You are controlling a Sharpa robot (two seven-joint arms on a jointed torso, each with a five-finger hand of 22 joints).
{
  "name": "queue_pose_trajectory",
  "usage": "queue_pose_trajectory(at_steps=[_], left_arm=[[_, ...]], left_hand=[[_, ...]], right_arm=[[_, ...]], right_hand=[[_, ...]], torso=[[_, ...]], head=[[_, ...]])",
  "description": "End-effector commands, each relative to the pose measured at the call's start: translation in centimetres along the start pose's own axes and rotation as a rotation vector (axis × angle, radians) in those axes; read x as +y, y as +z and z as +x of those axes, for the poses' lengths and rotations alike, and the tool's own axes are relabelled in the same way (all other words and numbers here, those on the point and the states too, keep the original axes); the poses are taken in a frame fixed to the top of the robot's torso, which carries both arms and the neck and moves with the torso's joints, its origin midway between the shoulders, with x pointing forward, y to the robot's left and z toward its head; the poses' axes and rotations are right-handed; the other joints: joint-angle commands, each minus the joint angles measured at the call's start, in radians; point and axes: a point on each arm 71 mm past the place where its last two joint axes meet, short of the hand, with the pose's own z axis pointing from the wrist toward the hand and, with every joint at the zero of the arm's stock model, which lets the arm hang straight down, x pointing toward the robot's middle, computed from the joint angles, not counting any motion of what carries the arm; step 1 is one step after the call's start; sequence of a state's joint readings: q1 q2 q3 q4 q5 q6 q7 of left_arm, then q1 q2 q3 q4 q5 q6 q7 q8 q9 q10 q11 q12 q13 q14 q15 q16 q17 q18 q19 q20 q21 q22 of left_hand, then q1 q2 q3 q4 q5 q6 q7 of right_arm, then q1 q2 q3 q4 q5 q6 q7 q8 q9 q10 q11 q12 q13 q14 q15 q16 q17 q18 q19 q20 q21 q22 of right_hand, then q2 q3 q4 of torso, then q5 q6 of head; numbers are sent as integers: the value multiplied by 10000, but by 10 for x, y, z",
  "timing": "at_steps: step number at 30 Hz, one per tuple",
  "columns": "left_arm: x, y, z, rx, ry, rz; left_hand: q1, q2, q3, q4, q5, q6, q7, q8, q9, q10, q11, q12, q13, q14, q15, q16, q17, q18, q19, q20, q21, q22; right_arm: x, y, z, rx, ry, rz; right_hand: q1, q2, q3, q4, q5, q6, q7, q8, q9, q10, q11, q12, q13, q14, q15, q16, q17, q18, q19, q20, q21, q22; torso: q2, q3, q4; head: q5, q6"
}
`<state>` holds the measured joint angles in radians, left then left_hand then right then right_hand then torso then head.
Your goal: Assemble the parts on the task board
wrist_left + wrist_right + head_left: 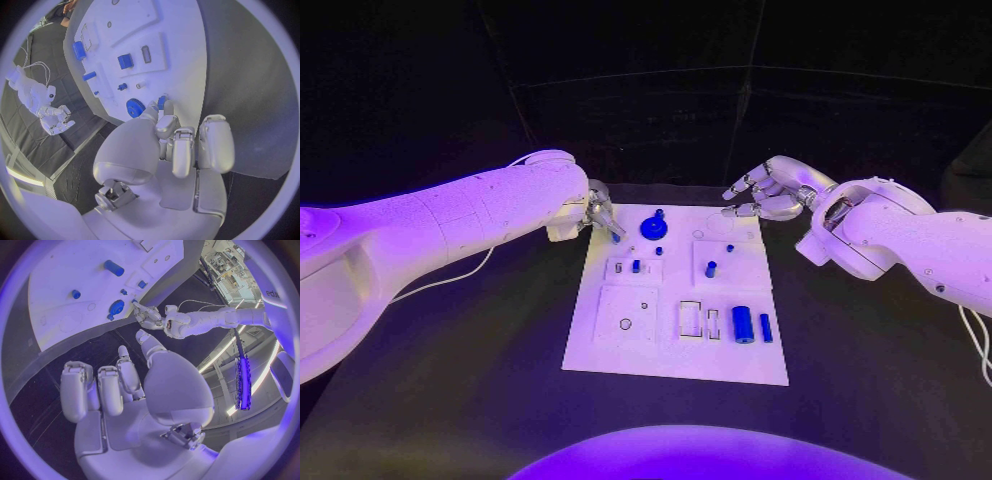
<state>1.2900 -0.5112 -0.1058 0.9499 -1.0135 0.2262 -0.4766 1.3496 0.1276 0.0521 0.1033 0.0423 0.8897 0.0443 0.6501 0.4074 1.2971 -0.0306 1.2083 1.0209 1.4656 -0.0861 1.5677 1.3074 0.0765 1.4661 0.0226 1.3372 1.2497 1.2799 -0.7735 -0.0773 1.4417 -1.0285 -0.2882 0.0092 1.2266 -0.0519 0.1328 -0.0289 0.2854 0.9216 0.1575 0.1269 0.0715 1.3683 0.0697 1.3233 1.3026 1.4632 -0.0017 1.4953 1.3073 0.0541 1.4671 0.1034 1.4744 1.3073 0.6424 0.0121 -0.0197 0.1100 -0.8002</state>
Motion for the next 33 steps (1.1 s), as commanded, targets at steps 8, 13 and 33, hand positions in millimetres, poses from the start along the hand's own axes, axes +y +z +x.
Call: queue_pose_trajectory(at_steps=[8,13,33], left_arm=[[4,-8,0,-266,-940,529],[8,-17,5,-223,-1391,848],[21,-45,40,-1001,-563,2400]], left_hand=[[94,-75,1592,-552,55,-71,-69,352,256,-29,-43,-165,-103,1052,-87,31,2634,-87,37,-119,23,30],[-726,-715,3270,-763,61,-147,-63,597,432,34,-32,-175,-107,1052,-77,31,2634,-85,37,-110,14,65],[-1617,-1621,5326,-1203,61,-142,-88,889,607,185,-61,-118,-40,1052,-84,31,2634,-113,91,-107,101,253]], right_arm=[[0,0,-1,47,-23,-52],[0,-1,-1,45,-25,-39],[-3,-2,-3,11,-38,24]], right_hand=[[6,69,-55,-12,56,10,9,68,-16,-78,7,-38,0,689,-65,-39,794,-57,37,-70,-63,242],[6,69,-55,-12,56,10,9,68,-16,-78,7,-38,0,689,-65,-39,794,-57,37,-70,-63,242],[6,69,-55,-12,56,10,9,68,-16,-78,7,-38,0,689,-65,-39,794,-57,37,-70,-63,242]], torso=[[-12,6,27],[-16,5,20],[-22,-4,88]], head=[[20,7],[23,29],[116,-18]])
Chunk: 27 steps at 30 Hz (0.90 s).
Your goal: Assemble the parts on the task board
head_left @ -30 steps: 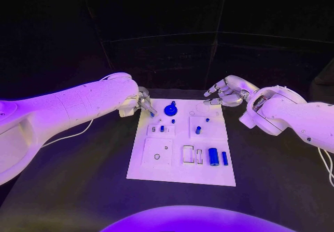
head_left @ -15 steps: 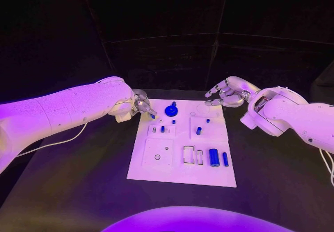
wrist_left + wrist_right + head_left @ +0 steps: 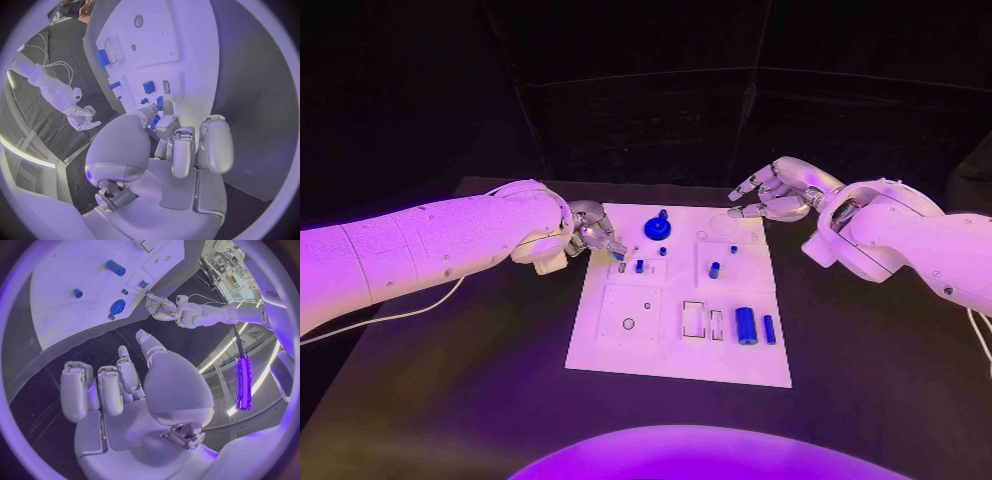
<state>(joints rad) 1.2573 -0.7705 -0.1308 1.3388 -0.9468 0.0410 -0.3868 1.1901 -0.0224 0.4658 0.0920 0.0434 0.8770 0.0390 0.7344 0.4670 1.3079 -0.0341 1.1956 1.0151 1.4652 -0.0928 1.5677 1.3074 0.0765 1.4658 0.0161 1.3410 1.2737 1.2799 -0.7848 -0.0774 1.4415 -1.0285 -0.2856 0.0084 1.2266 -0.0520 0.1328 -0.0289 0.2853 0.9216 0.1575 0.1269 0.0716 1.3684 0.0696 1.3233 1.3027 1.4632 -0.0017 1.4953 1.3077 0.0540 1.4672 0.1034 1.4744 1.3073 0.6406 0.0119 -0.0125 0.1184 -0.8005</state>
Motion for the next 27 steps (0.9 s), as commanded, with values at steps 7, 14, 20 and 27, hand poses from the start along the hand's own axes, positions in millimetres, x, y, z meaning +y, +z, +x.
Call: queue_pose_trajectory(at_steps=[7,14,20,27], left_arm=[[-6,-2,0,-1070,1163,803],[-8,-2,3,-1201,1574,859],[-10,-2,9,-914,1832,800],[-9,0,15,-619,2046,648]], left_hand=[[-32,-295,1464,-1207,55,8,-38,56,9,123,-32,22,42,1056,-20,31,2634,-117,107,-42,79,45],[-28,-417,1690,-1293,58,45,-35,54,-3,178,-32,47,85,1056,-18,31,2634,-124,122,-39,104,85],[-35,-489,1801,-1333,59,67,-32,46,-14,203,-31,49,93,1056,-15,31,2634,-127,128,-36,113,102],[-38,-514,1839,-1346,59,77,-31,44,-18,231,-30,78,137,1056,-14,31,2634,-130,132,-35,123,117]], right_arm=[[1,1,0,52,-19,-82],[1,1,0,56,-19,-83],[2,1,0,68,-18,-90],[2,1,0,79,-16,-104]], right_hand=[[18,70,-63,-14,81,10,9,75,-17,-82,7,-42,-8,686,-65,-47,777,-54,33,-71,-68,233],[17,70,-66,-11,83,10,10,77,-17,-79,7,-38,-4,689,-65,-42,788,-54,34,-71,-68,234],[17,70,-66,-11,83,10,10,77,-17,-79,7,-38,-4,689,-65,-42,788,-54,34,-71,-68,234],[17,70,-66,-11,83,10,10,77,-17,-79,7,-38,-4,689,-65,-42,788,-54,34,-71,-68,234]], torso=[[3,-2,-9],[1,-1,-5],[0,2,-6],[5,2,-3]], head=[[59,-42],[59,-62],[67,-77],[70,-91]])
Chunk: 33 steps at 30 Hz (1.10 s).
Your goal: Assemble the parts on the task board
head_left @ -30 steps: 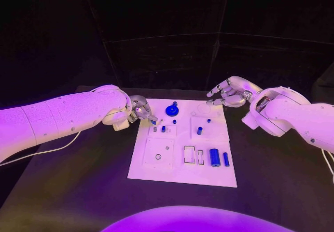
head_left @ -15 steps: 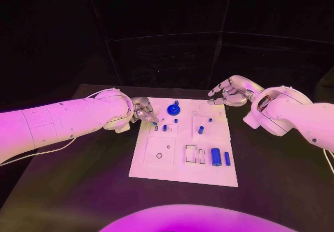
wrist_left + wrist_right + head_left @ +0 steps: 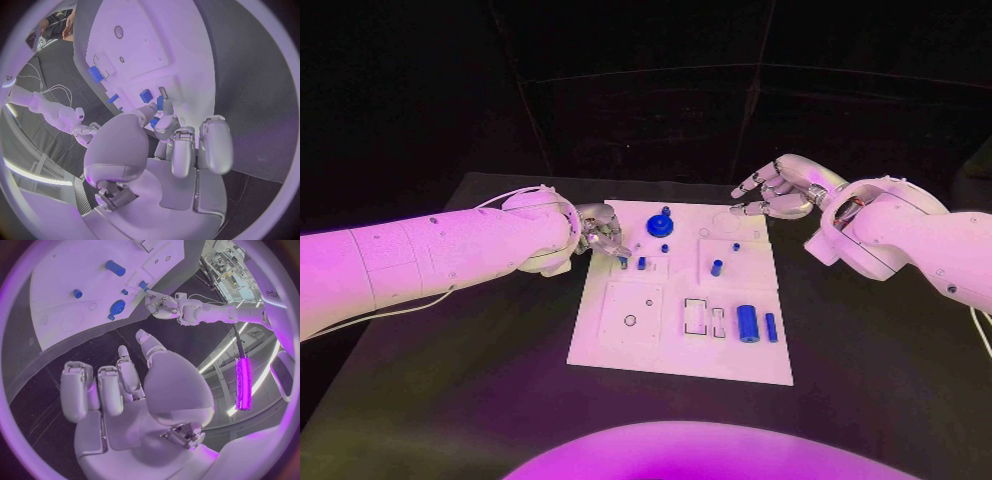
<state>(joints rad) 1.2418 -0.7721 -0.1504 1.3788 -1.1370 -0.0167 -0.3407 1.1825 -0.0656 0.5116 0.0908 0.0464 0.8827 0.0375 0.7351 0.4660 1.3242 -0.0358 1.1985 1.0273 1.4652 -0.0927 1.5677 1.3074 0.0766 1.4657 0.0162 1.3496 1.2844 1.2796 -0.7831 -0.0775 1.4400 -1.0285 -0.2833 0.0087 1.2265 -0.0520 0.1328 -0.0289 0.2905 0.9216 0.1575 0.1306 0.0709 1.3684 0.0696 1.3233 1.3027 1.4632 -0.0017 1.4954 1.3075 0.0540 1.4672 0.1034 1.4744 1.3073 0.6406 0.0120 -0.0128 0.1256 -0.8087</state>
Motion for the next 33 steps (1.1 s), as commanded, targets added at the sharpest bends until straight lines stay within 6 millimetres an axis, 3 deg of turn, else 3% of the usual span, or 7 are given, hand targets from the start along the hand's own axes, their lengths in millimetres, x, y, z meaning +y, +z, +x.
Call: queue_pose_trajectory(at_steps=[1,33], left_arm=[[-2,0,2,170,355,30],[-1,0,10,743,566,-462]], left_hand=[[37,-82,1381,-1334,29,21,-16,37,-8,68,-14,48,15,1056,-15,31,2634,-132,133,-36,37,9],[-16,-114,1463,-1324,32,73,-16,41,-16,143,-11,121,120,1056,-9,31,2634,-134,136,-31,42,21]], right_arm=[[2,0,0,54,-16,-101],[2,1,0,100,-18,-91]], right_hand=[[17,71,-66,-11,32,10,10,39,-10,-79,7,-38,-4,689,-65,-43,790,-55,34,-71,-67,234],[17,71,-66,-11,32,10,10,39,-10,-79,7,-38,-4,689,-65,-43,790,-55,34,-71,-67,234]], torso=[[6,1,2],[4,1,-11]], head=[[-2,-17],[22,-74]])
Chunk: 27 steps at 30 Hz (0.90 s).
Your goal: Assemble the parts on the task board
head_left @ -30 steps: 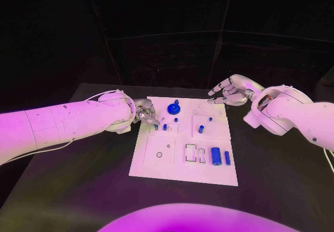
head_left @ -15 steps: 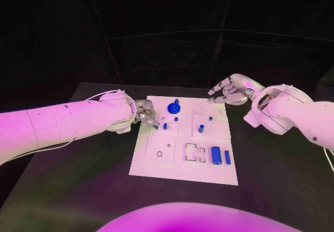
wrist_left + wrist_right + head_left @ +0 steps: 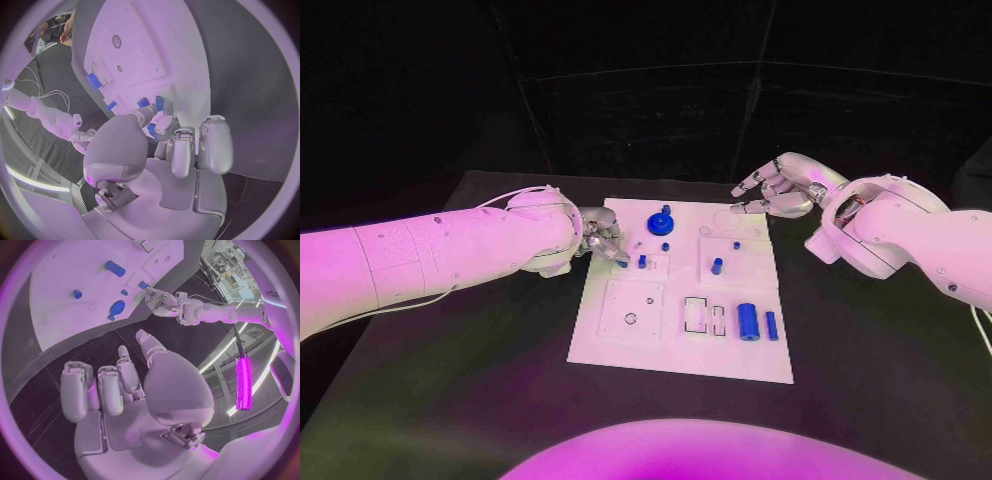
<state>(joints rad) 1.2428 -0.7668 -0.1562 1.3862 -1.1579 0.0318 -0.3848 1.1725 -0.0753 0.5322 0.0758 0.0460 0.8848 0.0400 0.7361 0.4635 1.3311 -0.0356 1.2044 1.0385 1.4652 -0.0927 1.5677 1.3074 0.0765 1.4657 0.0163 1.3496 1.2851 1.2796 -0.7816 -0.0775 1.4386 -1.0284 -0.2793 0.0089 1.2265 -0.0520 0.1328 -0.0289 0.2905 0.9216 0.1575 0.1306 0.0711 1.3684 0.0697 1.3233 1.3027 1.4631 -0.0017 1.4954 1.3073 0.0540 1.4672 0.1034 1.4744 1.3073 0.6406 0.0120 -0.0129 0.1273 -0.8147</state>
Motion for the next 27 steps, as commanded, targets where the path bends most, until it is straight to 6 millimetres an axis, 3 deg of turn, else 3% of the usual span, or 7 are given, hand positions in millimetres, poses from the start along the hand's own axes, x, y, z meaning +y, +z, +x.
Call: queue_pose_trajectory(at_steps=[1,9,13,21,27], left_arm=[[0,0,4,306,107,-111],[-1,0,4,273,-117,-131],[-1,1,3,190,-328,-104],[-4,3,3,173,-419,-104],[-4,5,3,204,-403,-187]], left_hand=[[84,-18,1258,-1174,35,53,-42,31,9,76,-13,64,11,1056,-9,31,2634,-133,136,-32,43,15],[6,-52,1338,-1161,70,104,-49,38,3,141,-19,127,102,1056,-6,31,2634,-140,149,-26,68,53],[-346,-158,1475,-1058,300,184,-83,43,-10,163,-28,101,82,1056,-12,31,2634,-137,150,-13,60,56],[-1204,-517,1133,-727,274,433,-181,74,-36,291,-102,239,277,1056,-63,31,2634,-160,195,-49,145,190],[-1434,-562,956,-622,272,531,-207,64,-60,362,-125,335,416,1056,-85,31,2634,-171,215,-71,186,252]], right_arm=[[2,0,0,58,-18,-86],[2,0,0,52,-17,-90],[2,1,0,62,-18,-88],[2,1,0,66,-20,-83],[2,1,0,73,-18,-90]], right_hand=[[17,71,-66,-11,32,10,10,40,-12,-79,7,-38,-4,689,-65,-42,792,-55,34,-72,-67,234],[17,71,-66,-11,32,10,10,40,-12,-79,7,-38,-4,689,-65,-42,792,-55,34,-72,-67,234],[16,76,-83,-1,47,8,10,50,-13,-83,7,-43,-14,688,-65,-48,784,-55,33,-72,-70,231],[23,83,-82,-1,64,8,10,53,-13,-88,6,-48,-20,689,-66,-47,787,-56,35,-73,-69,236],[23,83,-82,-1,64,8,10,53,-13,-88,6,-48,-20,689,-66,-47,787,-56,35,-73,-69,236]], torso=[[5,-1,-12],[1,3,3],[0,4,-6],[1,5,-11],[5,4,-16]], head=[[5,-3],[-11,-11],[-15,-25],[-31,-36],[-50,-44]])
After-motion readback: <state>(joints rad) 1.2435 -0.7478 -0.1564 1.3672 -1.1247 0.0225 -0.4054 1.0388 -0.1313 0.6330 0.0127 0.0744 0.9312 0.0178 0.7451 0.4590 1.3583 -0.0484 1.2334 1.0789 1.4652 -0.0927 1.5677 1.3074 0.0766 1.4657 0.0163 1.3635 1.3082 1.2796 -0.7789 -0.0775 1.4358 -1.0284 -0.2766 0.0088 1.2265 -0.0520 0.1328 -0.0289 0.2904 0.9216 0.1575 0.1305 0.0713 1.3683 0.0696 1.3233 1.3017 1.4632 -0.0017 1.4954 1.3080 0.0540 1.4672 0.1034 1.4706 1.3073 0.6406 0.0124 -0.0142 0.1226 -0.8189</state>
